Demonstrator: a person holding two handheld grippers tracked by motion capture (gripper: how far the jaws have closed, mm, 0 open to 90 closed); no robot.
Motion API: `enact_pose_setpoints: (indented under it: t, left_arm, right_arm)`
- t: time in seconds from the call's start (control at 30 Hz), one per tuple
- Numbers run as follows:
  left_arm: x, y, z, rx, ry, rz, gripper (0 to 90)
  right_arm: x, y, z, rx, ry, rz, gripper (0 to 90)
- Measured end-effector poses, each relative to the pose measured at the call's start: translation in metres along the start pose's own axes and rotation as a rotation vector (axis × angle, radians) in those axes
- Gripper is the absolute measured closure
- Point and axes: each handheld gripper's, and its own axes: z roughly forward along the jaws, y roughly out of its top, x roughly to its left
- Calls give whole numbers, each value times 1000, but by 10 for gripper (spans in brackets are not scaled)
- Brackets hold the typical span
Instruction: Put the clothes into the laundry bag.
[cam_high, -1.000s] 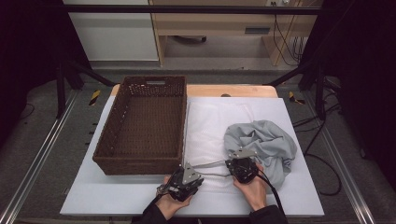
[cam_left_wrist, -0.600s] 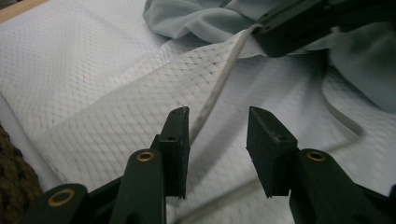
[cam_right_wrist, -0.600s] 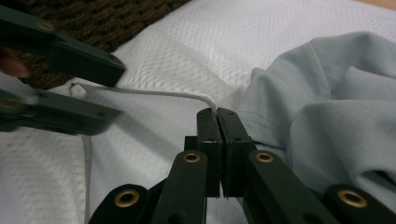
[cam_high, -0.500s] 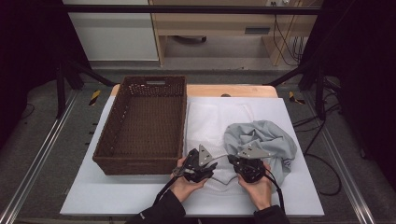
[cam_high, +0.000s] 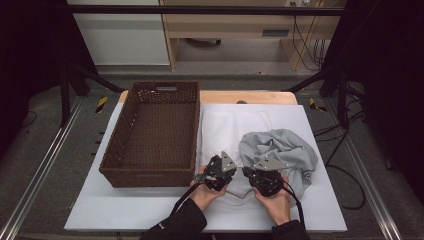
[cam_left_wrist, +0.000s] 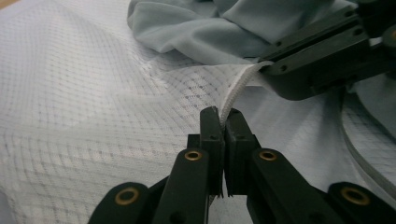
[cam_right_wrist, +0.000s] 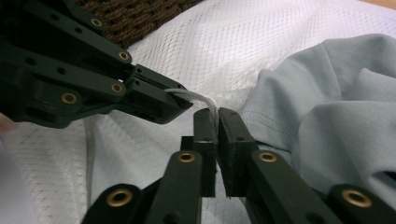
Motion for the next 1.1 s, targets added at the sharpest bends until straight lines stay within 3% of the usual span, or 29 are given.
enact_pose_setpoints:
  t: [0.2,0.33,0.47,0.57,0.73,0.83,0.9,0.93,1.03,1.1]
  left_arm:
    - [3,0,-4,-6,-31,-28,883]
    - [3,0,-9,-18,-33,-32,882]
    - [3,1,-13,-31,-39,-38,882]
    - [2,2,-13,-33,-44,-40,882]
    - [1,4,-13,-38,-45,-44,882]
    - [1,5,-14,-40,-46,-45,882]
    - [0,5,-14,-39,-44,-44,882]
    - [0,5,-14,-38,-45,-43,883]
    - [2,5,-14,-39,-46,-50,883]
    - [2,5,-15,-44,-47,-59,883]
  right_arm:
    - [1,0,-8,-6,3,-12,723]
    - [-3,-3,-31,-35,-36,-20,541]
    - [-15,-24,-43,17,-104,-1,416]
    - [-23,-41,-45,57,-108,19,392]
    - [-24,-52,-40,96,-104,17,427]
    - [-24,-55,-32,137,-141,-12,582]
    - [-24,-53,-33,140,-168,-6,754]
    - [-25,-52,-34,145,-170,5,797]
    - [-30,-45,-40,126,-167,46,843]
    - [-31,-35,-48,69,-157,47,845]
